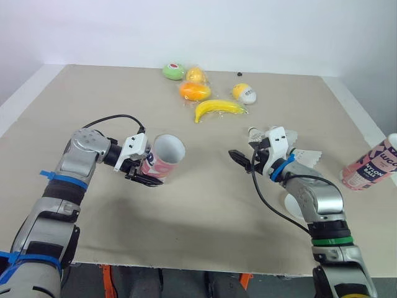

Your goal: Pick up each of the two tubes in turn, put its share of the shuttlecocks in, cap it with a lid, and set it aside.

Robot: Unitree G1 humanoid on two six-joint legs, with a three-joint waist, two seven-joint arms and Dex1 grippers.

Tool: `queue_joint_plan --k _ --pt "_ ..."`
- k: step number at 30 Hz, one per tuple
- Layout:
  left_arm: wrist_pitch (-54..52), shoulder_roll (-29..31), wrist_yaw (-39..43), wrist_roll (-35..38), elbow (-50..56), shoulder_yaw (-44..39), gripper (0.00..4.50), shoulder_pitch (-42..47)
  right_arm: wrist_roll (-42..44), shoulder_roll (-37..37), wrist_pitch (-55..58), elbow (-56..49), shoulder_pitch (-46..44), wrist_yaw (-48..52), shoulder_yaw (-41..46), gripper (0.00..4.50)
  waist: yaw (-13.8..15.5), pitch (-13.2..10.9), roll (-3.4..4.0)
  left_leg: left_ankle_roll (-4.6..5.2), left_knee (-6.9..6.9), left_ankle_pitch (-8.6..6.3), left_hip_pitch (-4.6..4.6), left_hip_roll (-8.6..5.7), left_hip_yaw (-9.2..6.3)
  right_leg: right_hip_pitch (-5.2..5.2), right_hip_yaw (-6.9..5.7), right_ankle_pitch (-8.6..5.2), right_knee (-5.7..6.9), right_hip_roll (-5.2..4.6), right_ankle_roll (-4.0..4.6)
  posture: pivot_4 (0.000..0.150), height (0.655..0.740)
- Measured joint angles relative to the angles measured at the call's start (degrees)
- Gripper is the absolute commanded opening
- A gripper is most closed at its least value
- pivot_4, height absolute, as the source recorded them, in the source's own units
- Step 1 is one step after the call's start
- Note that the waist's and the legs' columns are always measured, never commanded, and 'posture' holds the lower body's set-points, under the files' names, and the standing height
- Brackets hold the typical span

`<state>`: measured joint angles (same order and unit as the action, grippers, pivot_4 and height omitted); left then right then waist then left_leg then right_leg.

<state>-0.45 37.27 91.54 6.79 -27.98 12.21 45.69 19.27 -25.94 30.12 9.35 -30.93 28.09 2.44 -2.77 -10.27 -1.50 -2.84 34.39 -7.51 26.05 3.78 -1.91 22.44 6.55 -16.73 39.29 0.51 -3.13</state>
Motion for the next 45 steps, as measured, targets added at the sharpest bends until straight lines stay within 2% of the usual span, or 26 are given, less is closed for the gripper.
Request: queue_joint_plan --k 8,16,17,18,19,20,21,22,27,28,34,41,45 --pt "-3.9 1.2 0.1 1.1 3.8 0.9 3.08 -1.1 0.2 0.5 -0.6 1.8 -0.9 0.7 0.9 4.50 0.0 0.0 0.02 0.01 0.01 -0.01 0.00 0.00 0.00 0.00 0.00 0.00 0.00 0.00 0.00 0.150 0.7400" --pt "-5.6 2.2 0.1 2.0 4.7 2.0 3.08 -1.1 -5.5 2.2 -3.6 11.1 -6.3 -3.0 0.0 4.50 0.0 0.0 0.04 0.01 0.02 0.00 -0.01 0.00 0.00 0.00 0.00 0.01 0.01 0.00 0.00 0.150 0.7400" --pt "-5.8 2.5 0.1 2.2 4.9 2.4 3.01 -1.1 -6.4 2.8 -4.2 13.1 -7.2 -3.5 -0.2 4.26 0.0 0.0 0.04 0.01 0.01 0.00 0.00 0.00 0.01 0.01 0.00 0.00 0.01 0.00 0.01 0.150 0.7400" --pt "-5.8 2.7 0.1 2.3 5.1 2.7 3.01 -1.1 -6.9 3.2 -4.7 14.5 -7.8 -3.6 -0.2 4.26 0.0 0.0 0.04 0.01 0.01 0.00 -0.01 0.00 0.01 0.01 0.00 0.00 0.01 0.00 0.01 0.150 0.7400" --pt "-5.8 2.8 0.1 2.4 5.2 2.8 3.00 -1.1 -7.4 3.6 -5.3 15.6 -8.2 -3.7 -0.3 3.68 0.0 0.0 0.04 0.01 -0.01 0.00 0.00 0.00 0.00 0.01 0.00 0.00 0.01 0.00 0.01 0.150 0.7400" --pt "-5.7 2.8 0.1 2.4 5.3 2.8 3.00 -1.1 -7.4 3.8 -5.5 15.7 -8.3 -3.7 -0.3 3.68 0.0 0.0 0.05 0.02 -0.01 0.00 0.00 0.00 0.01 0.01 0.00 -0.01 0.01 0.00 0.01 0.150 0.7400" --pt "-5.6 2.8 0.2 2.3 5.3 2.9 3.00 -1.1 -7.7 4.2 -6.0 15.7 -8.5 -3.5 -0.3 3.01 0.0 0.0 0.05 0.02 -0.01 -0.01 0.00 0.00 0.00 0.02 0.00 -0.01 0.01 0.00 0.01 0.150 0.7400" --pt "-5.5 2.8 0.2 2.2 5.2 2.9 3.00 -1.1 -7.7 4.4 -6.2 15.7 -8.6 -3.5 -0.3 2.72 0.0 0.0 0.05 0.02 -0.01 -0.01 0.00 0.00 0.01 0.01 0.00 -0.01 0.01 0.00 0.01 0.150 0.7400" --pt "-5.9 2.8 0.1 2.3 6.4 2.5 3.00 -1.9 -8.3 5.0 -6.7 15.7 -8.9 -3.0 -0.3 0.24 0.0 0.0 0.06 0.02 0.00 -0.01 -0.01 0.00 0.01 0.00 0.00 -0.01 0.02 -0.01 0.02 0.150 0.7400" --pt "-6.0 2.8 0.1 2.3 6.6 2.5 3.00 -2.0 -8.4 5.0 -6.7 15.7 -8.9 -3.0 -0.3 0.09 0.0 0.0 0.06 0.02 0.00 -0.01 -0.01 0.00 0.01 0.00 0.00 -0.01 0.02 0.00 0.02 0.150 0.7400" --pt "-6.3 2.8 0.0 2.2 7.3 2.2 3.00 -2.4 -7.8 5.0 -4.3 9.3 -7.1 0.6 -1.3 0.04 0.0 0.0 0.08 0.03 0.00 -0.01 -0.01 0.00 0.01 0.01 0.00 -0.02 0.02 0.00 0.02 0.150 0.7400" --pt "-6.2 2.6 0.0 2.1 7.2 2.2 3.00 -2.4 -7.7 5.0 -3.6 6.7 -6.5 1.0 -1.8 0.04 0.0 0.0 0.08 0.03 0.00 -0.01 0.00 0.00 0.00 0.01 0.00 -0.02 0.02 0.00 0.02 0.150 0.7400" --pt "-6.2 2.4 0.0 2.1 7.2 2.2 3.00 -2.4 -5.8 4.1 -1.9 0.8 -4.6 4.3 -1.9 0.04 0.0 0.0 0.09 0.04 -0.01 -0.02 0.01 -0.01 0.00 0.00 0.00 -0.03 0.02 -0.01 0.01 0.150 0.7400"
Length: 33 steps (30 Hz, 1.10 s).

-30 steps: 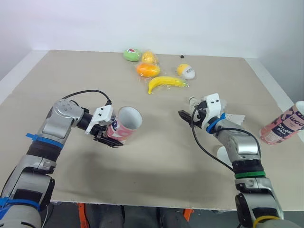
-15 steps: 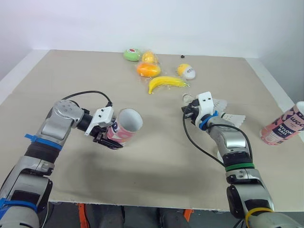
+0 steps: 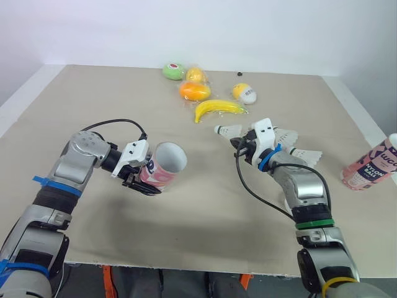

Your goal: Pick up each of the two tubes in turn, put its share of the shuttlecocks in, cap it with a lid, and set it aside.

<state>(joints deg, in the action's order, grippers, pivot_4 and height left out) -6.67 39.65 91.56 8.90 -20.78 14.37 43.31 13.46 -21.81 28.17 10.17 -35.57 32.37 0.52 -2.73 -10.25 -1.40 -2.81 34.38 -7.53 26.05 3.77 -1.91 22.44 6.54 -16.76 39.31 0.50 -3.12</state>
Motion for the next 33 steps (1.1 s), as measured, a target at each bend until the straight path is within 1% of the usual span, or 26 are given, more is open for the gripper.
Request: queue_joint_plan --k 5,12,14,18,19,23,29,33 --pt "0.0 -0.2 0.0 -0.1 0.0 -0.1 3.00 0.0 2.9 -3.0 1.8 -8.1 2.9 4.3 0.2 0.04 0.0 0.0 0.02 0.00 0.02 0.00 -0.01 0.00 0.00 -0.01 0.00 0.00 0.00 -0.01 0.00 0.150 0.7400" --pt "0.0 -0.5 -0.1 -0.4 -0.1 -0.2 3.00 0.0 10.8 -7.6 4.4 -20.8 3.6 9.4 3.7 0.04 0.1 0.0 0.06 0.00 0.04 0.00 0.00 -0.01 0.00 -0.04 -0.01 -0.01 0.00 -0.02 -0.03 0.150 0.7400" --pt "0.0 -0.6 -0.1 -0.5 -0.2 -0.2 3.00 0.0 13.0 -9.6 4.9 -24.2 3.8 11.5 4.1 0.04 0.1 0.0 0.08 0.00 0.03 0.00 0.00 -0.01 0.00 -0.03 -0.01 -0.01 0.00 -0.03 -0.03 0.150 0.7400" --pt "0.0 -0.9 0.1 -0.5 -0.7 -0.2 3.00 0.1 20.2 -15.8 6.8 -36.6 4.0 18.4 4.2 0.04 0.2 0.0 0.16 0.04 0.04 -0.03 -0.02 -0.01 -0.01 -0.08 -0.03 -0.06 0.00 -0.04 -0.05 0.150 0.7400" --pt "0.0 -1.0 0.1 -0.6 -1.1 -0.2 3.00 0.2 21.1 -16.6 7.2 -37.9 3.8 19.1 4.0 0.04 0.2 0.0 0.15 0.04 0.06 -0.03 -0.03 -0.01 -0.01 -0.08 -0.03 -0.06 0.00 -0.04 -0.06 0.150 0.7400" --pt "0.0 -1.5 0.0 -0.7 -2.4 -0.3 3.00 0.6 21.2 -18.5 7.7 -38.7 1.7 20.4 1.7 0.04 0.2 0.0 0.16 0.07 0.16 0.01 -0.03 -0.01 0.00 -0.09 -0.03 -0.05 0.00 -0.06 -0.21 0.150 0.7400" --pt "0.0 -2.1 0.3 -1.0 -3.0 -0.4 3.00 1.2 21.1 -18.5 7.3 -37.5 -6.0 20.9 0.2 0.04 0.3 0.0 0.17 0.12 0.15 0.05 -0.01 -0.06 0.03 -0.09 -0.04 -0.02 0.00 -0.14 -0.21 0.150 0.7400" --pt "0.0 -2.4 0.5 -1.0 -3.3 -0.6 3.00 1.3 20.4 -18.5 6.3 -36.4 -6.3 22.5 -2.0 0.04 0.5 0.0 0.17 0.12 0.14 0.05 0.00 -0.10 0.02 -0.09 -0.05 -0.03 0.00 -0.19 -0.18 0.150 0.7400"
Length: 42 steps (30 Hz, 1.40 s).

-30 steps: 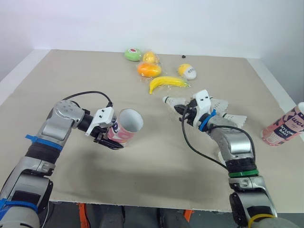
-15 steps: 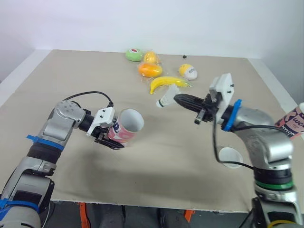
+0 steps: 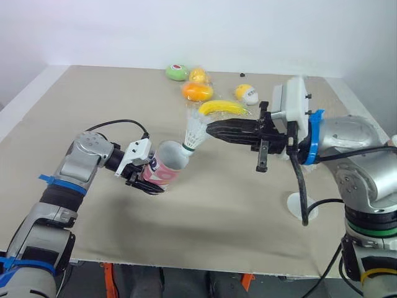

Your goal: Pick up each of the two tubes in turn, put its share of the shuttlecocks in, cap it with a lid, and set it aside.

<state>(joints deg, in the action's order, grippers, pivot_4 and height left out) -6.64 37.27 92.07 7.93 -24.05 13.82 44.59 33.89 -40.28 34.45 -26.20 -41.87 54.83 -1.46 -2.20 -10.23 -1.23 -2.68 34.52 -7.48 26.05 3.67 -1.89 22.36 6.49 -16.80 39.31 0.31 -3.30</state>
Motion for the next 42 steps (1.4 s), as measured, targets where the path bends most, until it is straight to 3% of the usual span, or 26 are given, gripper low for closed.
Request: queue_joint_plan --k 10,22,25,32,37,42 --pt "0.0 0.0 0.0 0.0 -0.2 0.1 3.00 0.1 -1.0 3.1 -2.1 4.0 -6.1 0.6 -2.2 0.04 0.0 0.0 0.05 0.00 0.00 0.00 0.00 0.01 -0.01 0.01 -0.03 0.00 0.00 0.01 0.01 0.150 0.7400" --pt "-0.1 0.0 0.1 0.0 -0.3 0.1 3.00 0.2 -2.9 6.0 -2.0 4.5 -4.7 2.0 -9.1 0.04 0.0 0.0 0.05 0.00 0.00 0.00 0.01 0.00 -0.02 0.02 -0.04 0.00 0.00 0.00 0.01 0.150 0.7400" --pt "-0.1 -0.1 0.1 0.0 -0.3 0.0 3.00 0.2 -4.4 6.9 -1.9 4.9 -3.9 1.4 -11.1 0.92 0.0 0.0 0.05 0.00 0.00 0.00 0.01 0.00 -0.02 0.02 -0.04 0.00 0.00 0.00 0.01 0.150 0.7400" --pt "-0.1 -0.1 0.1 0.0 -0.3 0.0 3.00 0.2 -1.9 5.7 -0.2 3.1 -1.3 2.7 -9.6 4.20 0.1 0.0 0.05 0.00 0.00 0.00 0.03 0.00 -0.03 0.01 -0.05 0.00 0.00 0.00 0.02 0.150 0.7400" --pt "-0.1 -0.2 -0.2 0.0 -0.1 -0.1 3.00 0.0 1.9 0.0 0.9 -0.5 5.3 3.3 -1.3 4.20 0.3 0.0 0.04 0.00 0.00 0.00 0.02 -0.01 -0.03 0.00 -0.06 -0.01 0.00 -0.01 0.02 0.150 0.7400" --pt "-0.1 -0.4 -0.3 0.1 0.0 -0.2 3.00 -0.2 -3.0 -8.9 0.9 3.0 19.4 -0.2 9.7 4.20 0.6 0.1 0.00 0.01 -0.01 0.00 0.01 -0.04 0.02 0.00 -0.05 -0.02 -0.02 -0.07 0.04 0.150 0.7400"
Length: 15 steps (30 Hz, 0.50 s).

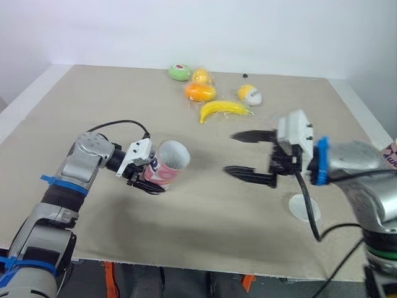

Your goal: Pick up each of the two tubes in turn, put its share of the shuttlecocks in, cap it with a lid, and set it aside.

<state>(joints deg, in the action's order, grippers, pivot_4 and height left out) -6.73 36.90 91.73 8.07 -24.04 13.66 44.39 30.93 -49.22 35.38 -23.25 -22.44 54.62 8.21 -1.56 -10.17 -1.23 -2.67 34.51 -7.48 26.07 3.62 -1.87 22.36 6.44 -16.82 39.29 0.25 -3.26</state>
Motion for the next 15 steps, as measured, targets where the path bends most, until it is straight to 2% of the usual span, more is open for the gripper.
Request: queue_joint_plan --k 2,5,7,11,15 --pt "0.0 0.1 0.0 0.0 0.1 -0.1 3.00 -0.3 -2.3 -2.1 -0.2 3.1 7.3 -2.1 7.1 4.20 0.0 0.0 0.08 0.01 -0.03 -0.01 -0.04 0.00 -0.01 -0.02 0.00 -0.01 0.00 0.03 0.01 0.150 0.7400" --pt "0.1 0.2 -0.1 -0.1 0.3 0.1 3.00 -0.3 -3.9 -1.8 -2.3 7.3 12.4 -4.2 13.4 4.20 -0.1 0.1 0.17 0.01 -0.04 -0.01 -0.09 -0.01 -0.02 -0.10 0.01 -0.06 0.00 0.04 -0.07 0.150 0.7400" --pt "0.2 0.2 -0.1 0.0 0.1 0.2 3.00 -0.4 -6.2 -0.9 -4.7 16.8 16.0 -7.2 19.5 4.20 -0.2 0.1 0.16 0.01 0.01 -0.01 -0.09 -0.06 0.01 -0.12 0.03 -0.04 0.00 -0.01 -0.11 0.150 0.7400" --pt "0.2 0.4 0.1 -0.3 -0.5 0.3 3.00 -0.2 -7.4 0.2 -6.8 23.4 16.5 -9.2 21.2 4.20 -0.8 0.3 0.55 0.08 0.00 0.04 -0.16 -0.07 0.03 -0.15 0.09 -0.09 0.00 0.00 -0.36 0.150 0.7400" --pt "0.2 0.4 -0.1 -0.2 -0.6 0.5 3.00 -0.2 -6.9 1.6 -7.4 24.8 16.4 -9.7 21.0 4.20 -1.1 0.4 0.61 0.12 0.01 0.07 -0.21 -0.07 0.03 -0.21 0.09 -0.08 0.00 -0.01 -0.41 0.150 0.7400"
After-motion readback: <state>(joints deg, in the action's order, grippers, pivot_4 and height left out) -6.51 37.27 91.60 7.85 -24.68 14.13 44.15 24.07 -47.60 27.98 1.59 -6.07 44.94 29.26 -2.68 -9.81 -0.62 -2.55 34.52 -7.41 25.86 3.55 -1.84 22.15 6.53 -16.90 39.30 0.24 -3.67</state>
